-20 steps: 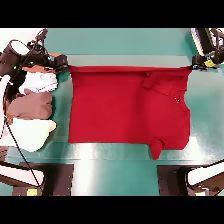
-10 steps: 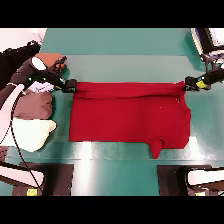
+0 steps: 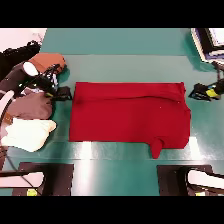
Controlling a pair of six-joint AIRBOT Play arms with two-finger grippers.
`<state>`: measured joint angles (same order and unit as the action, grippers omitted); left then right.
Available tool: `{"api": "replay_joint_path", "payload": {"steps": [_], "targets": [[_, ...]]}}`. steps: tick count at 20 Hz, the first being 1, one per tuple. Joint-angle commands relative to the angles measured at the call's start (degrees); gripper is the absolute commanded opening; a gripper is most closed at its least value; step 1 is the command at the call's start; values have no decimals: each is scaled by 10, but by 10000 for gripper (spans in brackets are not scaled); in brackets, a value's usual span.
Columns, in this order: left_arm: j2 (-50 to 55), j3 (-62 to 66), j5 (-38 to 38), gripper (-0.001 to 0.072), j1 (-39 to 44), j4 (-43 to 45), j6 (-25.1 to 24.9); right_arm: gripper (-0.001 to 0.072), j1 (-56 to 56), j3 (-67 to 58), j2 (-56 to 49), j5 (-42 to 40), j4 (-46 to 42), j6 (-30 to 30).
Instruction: Fold the shirts.
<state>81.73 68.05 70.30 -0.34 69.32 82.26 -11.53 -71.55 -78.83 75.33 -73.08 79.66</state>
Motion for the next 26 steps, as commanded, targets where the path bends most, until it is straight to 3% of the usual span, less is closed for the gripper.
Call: {"api": "replay_joint_path", "payload": {"steps": [1, 8, 15, 16, 17, 18, 23, 25, 26], "targets": [[-108, -135, 23, 495, -4, 11, 3, 348, -49, 57, 76, 81, 1, -28], [-253, -377, -7, 494, -4, -61, 15, 349, -85, 173, 153, 82, 31, -37], [-256, -421, -83, 492, -3, -155, -17, 348, -82, 174, 153, 88, 56, -37], [-256, -421, -84, 462, -3, -158, -17, 348, -82, 174, 153, 93, 55, -37], [-256, -421, -82, 190, -3, -158, -19, 348, -83, 174, 153, 98, 54, -37], [-256, -420, -81, 26, -3, -163, -33, 348, -87, 174, 153, 103, 54, -37], [-256, -376, -63, 22, -3, -170, -49, 350, -144, 226, 169, 125, -16, -37], [-256, -356, -65, 22, -3, -171, -50, 531, -176, 296, 180, 120, -19, -37], [-256, -351, -67, 22, -3, -172, -50, 529, -183, 329, 181, 113, -19, -37]]}}
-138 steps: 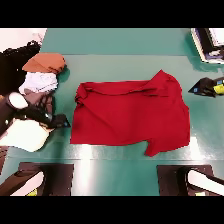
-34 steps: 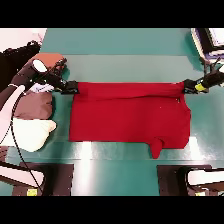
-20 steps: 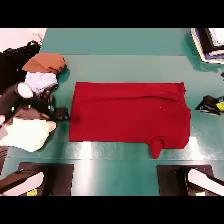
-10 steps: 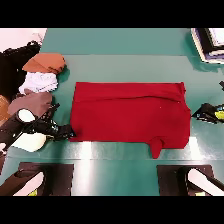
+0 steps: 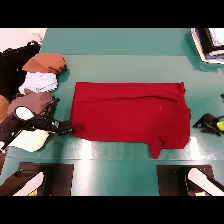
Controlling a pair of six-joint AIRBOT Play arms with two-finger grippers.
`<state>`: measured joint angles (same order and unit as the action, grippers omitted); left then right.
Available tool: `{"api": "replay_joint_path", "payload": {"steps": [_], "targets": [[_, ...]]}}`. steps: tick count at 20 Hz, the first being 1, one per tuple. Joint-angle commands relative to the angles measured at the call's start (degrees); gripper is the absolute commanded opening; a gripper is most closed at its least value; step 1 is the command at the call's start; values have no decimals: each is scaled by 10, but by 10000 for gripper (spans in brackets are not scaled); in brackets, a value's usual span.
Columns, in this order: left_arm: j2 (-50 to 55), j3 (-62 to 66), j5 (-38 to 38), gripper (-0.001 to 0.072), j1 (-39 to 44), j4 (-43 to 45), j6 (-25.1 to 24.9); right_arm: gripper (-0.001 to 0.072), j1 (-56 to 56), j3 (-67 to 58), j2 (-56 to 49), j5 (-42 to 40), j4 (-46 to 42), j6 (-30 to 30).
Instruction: Fold the shirts.
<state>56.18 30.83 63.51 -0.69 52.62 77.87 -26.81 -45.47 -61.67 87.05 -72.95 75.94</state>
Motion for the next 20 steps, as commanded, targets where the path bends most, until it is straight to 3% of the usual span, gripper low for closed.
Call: {"api": "replay_joint_path", "payload": {"steps": [1, 3, 8, 9, 10, 12, 15, 18, 20], "targets": [[-1, 23, -2, 22, 0, -7, -6, 519, -32, 101, 9, -19, -20, 0], [-1, 23, -5, 23, 0, -7, -6, 441, -20, 148, 9, -50, -15, 0], [-1, 23, -3, 23, 0, -8, -9, 426, 45, 180, 9, -97, 2, 1], [0, 23, -2, 23, 0, -7, -10, 368, 57, 174, 9, -96, 3, 0], [-1, 23, 2, 23, 0, -7, -20, 226, 65, 166, 9, -95, 3, 0], [-1, 23, 21, 21, 0, 1, -24, 19, 80, 144, 9, -83, -5, 0], [-16, 36, 69, 21, 0, 30, -22, 18, 104, 96, 19, -27, -40, 0], [-103, 35, 108, 20, 0, 92, 26, 18, 122, 72, 96, 19, -98, 1], [-164, 35, 174, 21, 0, 127, 52, 18, 122, 73, 169, 50, -109, 0]]}}
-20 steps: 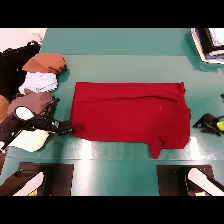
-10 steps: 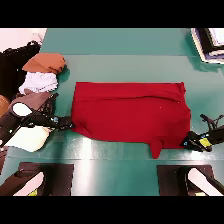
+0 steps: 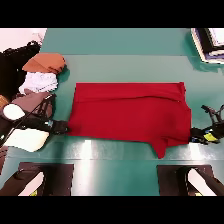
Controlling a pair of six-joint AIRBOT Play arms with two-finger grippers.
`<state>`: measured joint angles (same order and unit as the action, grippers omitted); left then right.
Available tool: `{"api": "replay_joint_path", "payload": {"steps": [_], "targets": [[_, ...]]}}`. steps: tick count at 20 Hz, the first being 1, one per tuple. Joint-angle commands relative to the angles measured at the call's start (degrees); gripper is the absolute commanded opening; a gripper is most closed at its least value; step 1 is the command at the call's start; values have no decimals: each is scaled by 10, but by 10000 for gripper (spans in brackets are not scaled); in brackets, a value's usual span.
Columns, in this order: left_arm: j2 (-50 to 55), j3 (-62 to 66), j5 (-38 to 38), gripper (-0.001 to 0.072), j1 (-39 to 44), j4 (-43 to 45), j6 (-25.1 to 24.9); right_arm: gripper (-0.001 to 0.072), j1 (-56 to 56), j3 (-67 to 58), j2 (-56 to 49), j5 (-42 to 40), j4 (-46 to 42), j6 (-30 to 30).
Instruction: Fold the shirts.
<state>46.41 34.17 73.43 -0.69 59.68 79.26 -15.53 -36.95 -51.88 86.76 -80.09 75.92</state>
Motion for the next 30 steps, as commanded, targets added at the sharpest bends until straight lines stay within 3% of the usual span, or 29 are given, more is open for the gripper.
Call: {"api": "replay_joint_path", "payload": {"steps": [1, 4, 7, 13, 19, 24, 25, 26, 27, 28, 30], "targets": [[-97, 2, 116, 21, 0, 57, 50, 18, 9, -13, 108, 72, -41, 1], [-163, 2, 194, 22, 0, 54, 65, 18, 9, -19, 200, 99, -39, 11], [-158, 26, 169, 22, 0, 55, 69, 17, 9, -74, 196, 90, -9, 15], [-3, 94, -42, 22, 0, 59, 62, 17, 48, -225, -7, -7, 31, 9], [194, 138, -147, 23, 0, 59, 43, 18, 135, -361, -251, -89, 40, 18], [257, 182, -220, 26, 0, 58, 43, 20, 151, -460, -383, -91, 43, 27], [257, 189, -225, 187, 0, 58, 43, 20, 151, -475, -400, -87, 55, 27], [257, 198, -224, 399, 0, 57, 44, 42, 146, -488, -414, -84, 74, 26], [257, 207, -219, 424, 0, 57, 44, 237, 137, -499, -425, -83, 100, 25], [257, 219, -207, 424, 0, 57, 43, 371, 128, -508, -432, -82, 126, 24], [256, 256, -157, 423, -1, 58, 43, 378, 103, -512, -430, -61, 170, 4]]}}
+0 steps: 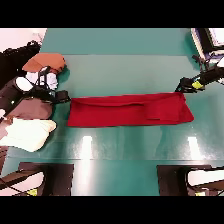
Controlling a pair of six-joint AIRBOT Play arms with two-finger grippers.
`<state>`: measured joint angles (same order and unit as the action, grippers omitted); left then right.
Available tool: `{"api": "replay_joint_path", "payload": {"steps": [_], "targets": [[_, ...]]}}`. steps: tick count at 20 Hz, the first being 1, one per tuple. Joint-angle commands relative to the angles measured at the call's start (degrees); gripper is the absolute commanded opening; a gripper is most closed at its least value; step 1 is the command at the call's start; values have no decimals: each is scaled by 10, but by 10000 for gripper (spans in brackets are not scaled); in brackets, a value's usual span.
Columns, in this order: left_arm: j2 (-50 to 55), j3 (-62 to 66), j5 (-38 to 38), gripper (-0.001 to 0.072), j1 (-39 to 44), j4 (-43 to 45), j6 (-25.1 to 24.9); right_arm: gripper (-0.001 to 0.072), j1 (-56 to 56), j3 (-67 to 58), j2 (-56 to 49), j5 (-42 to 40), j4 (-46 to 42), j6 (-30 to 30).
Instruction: Fold the shirts.
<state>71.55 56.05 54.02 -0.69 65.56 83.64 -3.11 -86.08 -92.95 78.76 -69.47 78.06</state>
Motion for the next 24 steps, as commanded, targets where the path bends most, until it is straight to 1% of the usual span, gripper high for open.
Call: {"api": "replay_joint_path", "payload": {"steps": [1, 3, 4, 5, 6, 7, 9, 12, 14, 16, 18, 20, 21, 22, 24], "targets": [[3, 54, 63, 423, -1, -1, -1, 378, -38, -20, -15, 39, 71, -26], [0, 81, 107, 422, -1, -4, -1, 378, -72, -20, -5, 89, 68, -43], [0, 86, 119, 388, 0, -8, -1, 381, -89, -20, -3, 108, 68, -52], [0, 86, 125, 149, 0, -18, -1, 443, -108, -20, -2, 125, 68, -53], [0, 86, 129, 32, 3, -24, -10, 588, -125, -18, -2, 132, 69, -53], [0, 86, 131, 31, 7, -25, -16, 615, -141, -9, -2, 132, 71, -53], [0, 86, 130, 23, 11, -26, -15, 615, -167, 31, -2, 125, 70, -60], [0, 86, 132, 23, 11, -37, -13, 614, -200, 111, -4, 86, 77, -108], [0, 86, 131, 23, 11, -47, -11, 614, -217, 144, -20, 75, 125, -137], [0, 86, 131, 23, 11, -58, -11, 613, -218, 156, -43, 78, 155, -161], [0, 86, 130, 23, 11, -66, -8, 612, -201, 155, -61, 72, 160, -167], [0, 85, 130, 23, 11, -72, 5, 608, -177, 155, -70, 61, 160, -173], [0, 85, 132, 23, 13, -76, 5, 546, -166, 155, -71, 57, 159, -179], [1, 85, 132, 22, 20, -76, 6, 429, -156, 153, -71, 54, 159, -187], [6, 85, 114, 22, 55, -75, 21, 125, -142, 141, -71, 55, 159, -197]]}}
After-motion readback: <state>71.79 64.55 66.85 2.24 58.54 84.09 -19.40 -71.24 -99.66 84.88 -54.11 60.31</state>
